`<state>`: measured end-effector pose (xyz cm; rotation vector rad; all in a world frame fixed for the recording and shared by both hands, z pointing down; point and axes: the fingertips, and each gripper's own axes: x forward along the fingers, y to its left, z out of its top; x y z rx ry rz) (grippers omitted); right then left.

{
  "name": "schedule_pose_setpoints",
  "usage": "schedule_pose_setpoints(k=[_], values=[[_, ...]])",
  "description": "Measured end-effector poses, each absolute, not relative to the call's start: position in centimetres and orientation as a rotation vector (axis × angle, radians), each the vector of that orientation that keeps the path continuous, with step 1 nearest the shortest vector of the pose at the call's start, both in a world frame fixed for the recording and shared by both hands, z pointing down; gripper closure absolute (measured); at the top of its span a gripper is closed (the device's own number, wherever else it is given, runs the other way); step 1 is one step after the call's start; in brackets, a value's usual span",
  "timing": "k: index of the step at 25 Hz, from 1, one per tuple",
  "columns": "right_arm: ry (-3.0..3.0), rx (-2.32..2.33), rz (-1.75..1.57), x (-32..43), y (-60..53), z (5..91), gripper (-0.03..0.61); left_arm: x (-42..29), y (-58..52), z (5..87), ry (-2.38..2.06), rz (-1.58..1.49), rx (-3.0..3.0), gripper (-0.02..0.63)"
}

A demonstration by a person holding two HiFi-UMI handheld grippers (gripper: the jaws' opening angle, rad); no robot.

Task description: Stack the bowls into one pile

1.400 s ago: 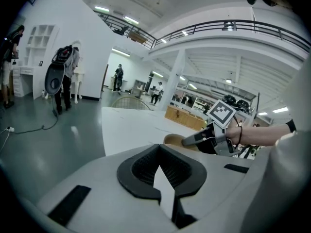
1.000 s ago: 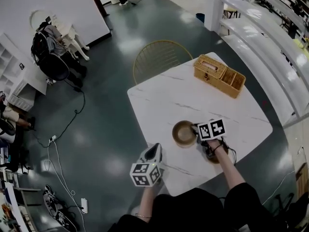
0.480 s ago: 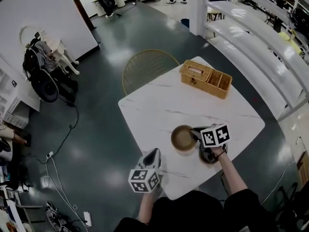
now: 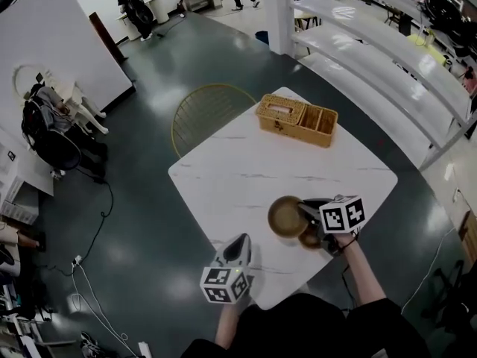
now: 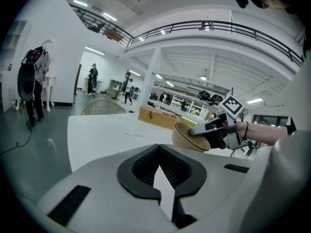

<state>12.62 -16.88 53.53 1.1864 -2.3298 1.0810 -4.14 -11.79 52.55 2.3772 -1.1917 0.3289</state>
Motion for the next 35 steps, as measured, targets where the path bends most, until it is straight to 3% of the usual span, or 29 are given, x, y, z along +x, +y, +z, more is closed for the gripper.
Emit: schedule_pose_setpoints(k=[35], values=[[-2.102, 1.388, 1.171, 20.7, -9.9, 57.7, 0.543, 2.7, -10.8, 54.2, -0.936, 0.448, 2.464, 0.598]])
